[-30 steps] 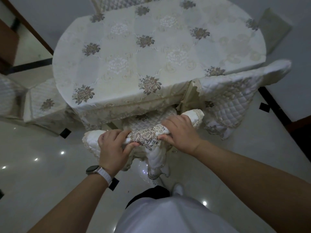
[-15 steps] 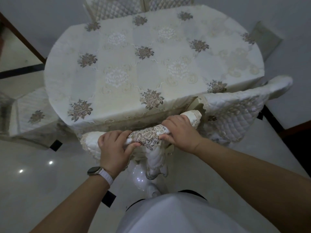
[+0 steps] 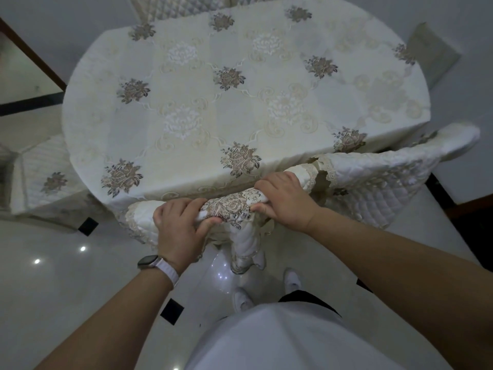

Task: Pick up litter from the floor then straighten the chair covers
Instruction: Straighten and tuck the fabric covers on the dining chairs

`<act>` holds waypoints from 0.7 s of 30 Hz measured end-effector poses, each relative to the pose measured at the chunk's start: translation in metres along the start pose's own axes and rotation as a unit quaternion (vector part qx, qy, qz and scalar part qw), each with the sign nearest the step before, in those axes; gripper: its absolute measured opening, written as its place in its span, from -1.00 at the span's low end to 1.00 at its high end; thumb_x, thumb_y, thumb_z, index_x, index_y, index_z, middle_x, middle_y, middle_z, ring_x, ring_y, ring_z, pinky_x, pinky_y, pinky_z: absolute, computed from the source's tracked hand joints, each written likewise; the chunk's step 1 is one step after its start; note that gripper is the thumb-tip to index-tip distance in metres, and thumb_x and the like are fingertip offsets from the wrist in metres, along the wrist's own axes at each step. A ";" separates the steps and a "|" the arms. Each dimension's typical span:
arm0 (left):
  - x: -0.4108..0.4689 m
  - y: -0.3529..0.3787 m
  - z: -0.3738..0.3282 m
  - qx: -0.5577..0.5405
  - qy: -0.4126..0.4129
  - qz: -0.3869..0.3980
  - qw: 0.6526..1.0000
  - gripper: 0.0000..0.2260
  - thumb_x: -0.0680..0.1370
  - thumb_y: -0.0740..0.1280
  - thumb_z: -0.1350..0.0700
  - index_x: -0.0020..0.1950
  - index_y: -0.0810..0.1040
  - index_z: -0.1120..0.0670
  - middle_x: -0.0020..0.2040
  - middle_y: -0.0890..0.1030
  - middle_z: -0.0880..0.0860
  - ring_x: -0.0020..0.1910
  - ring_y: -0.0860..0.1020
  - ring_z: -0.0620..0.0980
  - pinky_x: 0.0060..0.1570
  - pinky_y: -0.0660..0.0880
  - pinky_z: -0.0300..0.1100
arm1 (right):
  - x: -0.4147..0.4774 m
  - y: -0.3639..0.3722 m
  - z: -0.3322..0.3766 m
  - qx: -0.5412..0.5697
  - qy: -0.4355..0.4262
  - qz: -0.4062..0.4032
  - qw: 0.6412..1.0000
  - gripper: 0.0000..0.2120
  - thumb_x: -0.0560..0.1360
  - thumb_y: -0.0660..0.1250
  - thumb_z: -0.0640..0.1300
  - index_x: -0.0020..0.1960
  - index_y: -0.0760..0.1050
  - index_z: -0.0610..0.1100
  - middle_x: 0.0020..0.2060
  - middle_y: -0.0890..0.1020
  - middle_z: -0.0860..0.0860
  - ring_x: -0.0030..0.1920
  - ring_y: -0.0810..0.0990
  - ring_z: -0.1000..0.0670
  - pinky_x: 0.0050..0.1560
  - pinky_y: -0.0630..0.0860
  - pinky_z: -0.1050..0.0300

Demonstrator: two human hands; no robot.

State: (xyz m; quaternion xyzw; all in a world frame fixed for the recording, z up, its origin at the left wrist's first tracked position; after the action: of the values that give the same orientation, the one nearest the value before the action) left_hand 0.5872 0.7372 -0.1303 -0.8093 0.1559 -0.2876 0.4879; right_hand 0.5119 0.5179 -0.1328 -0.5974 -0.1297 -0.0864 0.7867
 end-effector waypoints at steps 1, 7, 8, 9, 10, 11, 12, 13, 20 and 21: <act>0.002 0.002 0.000 0.002 0.000 0.001 1.000 -0.36 0.50 0.09 -0.43 0.08 0.63 0.08 -0.05 0.58 0.08 0.02 0.48 0.12 0.13 0.28 0.10 | 0.001 0.001 -0.002 0.005 -0.001 0.002 1.000 -0.34 0.56 -0.06 0.36 0.06 0.52 -0.17 -0.07 0.57 -0.12 -0.04 0.54 -0.19 0.10 0.33 -0.07; 0.006 0.008 0.003 0.003 0.006 -0.009 1.000 -0.34 0.51 0.08 -0.43 0.07 0.64 0.10 -0.05 0.59 0.10 0.03 0.43 0.09 0.12 0.25 0.04 | 0.005 0.008 -0.010 0.012 -0.003 0.004 1.000 -0.33 0.55 -0.05 0.37 0.06 0.54 -0.17 -0.06 0.57 -0.12 -0.01 0.55 -0.19 0.10 0.35 -0.09; 0.007 0.008 0.003 0.005 0.008 -0.012 1.000 -0.34 0.51 0.08 -0.42 0.07 0.64 0.11 -0.05 0.59 0.10 0.03 0.42 0.08 0.12 0.24 0.04 | 0.006 0.009 -0.010 0.013 -0.005 0.003 1.000 -0.34 0.55 -0.04 0.36 0.06 0.54 -0.17 -0.06 0.57 -0.11 -0.01 0.55 -0.19 0.10 0.34 -0.08; 0.007 0.009 0.004 0.006 0.010 -0.014 1.000 -0.35 0.51 0.08 -0.42 0.07 0.64 0.11 -0.05 0.59 0.10 0.02 0.42 0.08 0.12 0.25 0.05 | 0.006 0.010 -0.010 0.014 -0.008 0.003 1.000 -0.35 0.55 -0.03 0.36 0.06 0.54 -0.16 -0.06 0.57 -0.11 -0.01 0.54 -0.18 0.10 0.34 -0.08; 0.006 0.009 0.004 0.006 0.012 -0.016 1.000 -0.35 0.52 0.08 -0.42 0.07 0.64 0.11 -0.05 0.59 0.10 0.02 0.42 0.08 0.13 0.25 0.06 | 0.006 0.011 -0.009 0.015 -0.012 0.002 1.000 -0.36 0.55 -0.02 0.35 0.06 0.54 -0.16 -0.05 0.57 -0.11 -0.01 0.54 -0.18 0.10 0.34 -0.08; 0.006 0.009 0.005 0.006 0.014 -0.017 1.000 -0.36 0.52 0.08 -0.41 0.07 0.63 0.10 -0.05 0.59 0.10 0.02 0.42 0.08 0.13 0.26 0.08 | 0.005 0.011 -0.009 0.016 -0.018 -0.001 1.000 -0.38 0.55 0.01 0.35 0.06 0.54 -0.17 -0.04 0.57 -0.11 0.00 0.54 -0.18 0.10 0.34 -0.08; 0.005 0.010 0.005 0.006 0.015 -0.017 1.000 -0.37 0.52 0.08 -0.41 0.07 0.63 0.10 -0.05 0.59 0.09 0.02 0.42 0.08 0.12 0.26 0.08 | 0.005 0.011 -0.008 0.017 -0.023 -0.006 1.000 -0.40 0.54 0.04 0.33 0.06 0.54 -0.17 -0.04 0.57 -0.11 0.00 0.55 -0.17 0.10 0.34 -0.08; 0.004 0.011 0.004 0.006 0.015 -0.017 1.000 -0.37 0.52 0.08 -0.41 0.07 0.63 0.09 -0.05 0.59 0.09 0.02 0.42 0.07 0.12 0.26 0.09 | 0.004 0.011 -0.008 0.018 -0.028 -0.011 0.999 -0.43 0.53 0.08 0.32 0.06 0.53 -0.17 -0.04 0.57 -0.10 -0.01 0.55 -0.17 0.09 0.35 -0.08; 0.000 0.016 0.003 0.006 0.016 -0.013 1.000 -0.40 0.53 0.10 -0.40 0.08 0.61 0.08 -0.04 0.58 0.08 0.02 0.42 0.07 0.14 0.26 0.10 | 0.000 0.013 -0.013 0.016 -0.040 -0.011 0.999 -0.39 0.56 0.01 0.33 0.05 0.53 -0.17 -0.03 0.56 -0.10 -0.01 0.54 -0.17 0.09 0.37 -0.09; 0.000 0.016 0.003 0.007 0.016 -0.012 1.000 -0.40 0.53 0.10 -0.40 0.08 0.61 0.08 -0.04 0.58 0.08 0.02 0.42 0.07 0.14 0.26 0.10 | 0.001 0.014 -0.013 0.016 -0.040 -0.009 0.999 -0.39 0.57 0.00 0.34 0.06 0.53 -0.17 -0.02 0.56 -0.10 -0.01 0.54 -0.17 0.09 0.37 -0.09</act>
State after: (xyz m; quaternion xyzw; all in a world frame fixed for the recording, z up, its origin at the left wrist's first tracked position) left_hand 0.5899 0.7314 -0.1458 -0.8029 0.1524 -0.3076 0.4873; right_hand 0.5177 0.5089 -0.1485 -0.5863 -0.1678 -0.0672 0.7897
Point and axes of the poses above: each hand's wrist, its own x-axis towards the middle knuckle, its own y-axis out of the palm, z = x × y, the point moved 6 cm from there along x, towards the middle knuckle
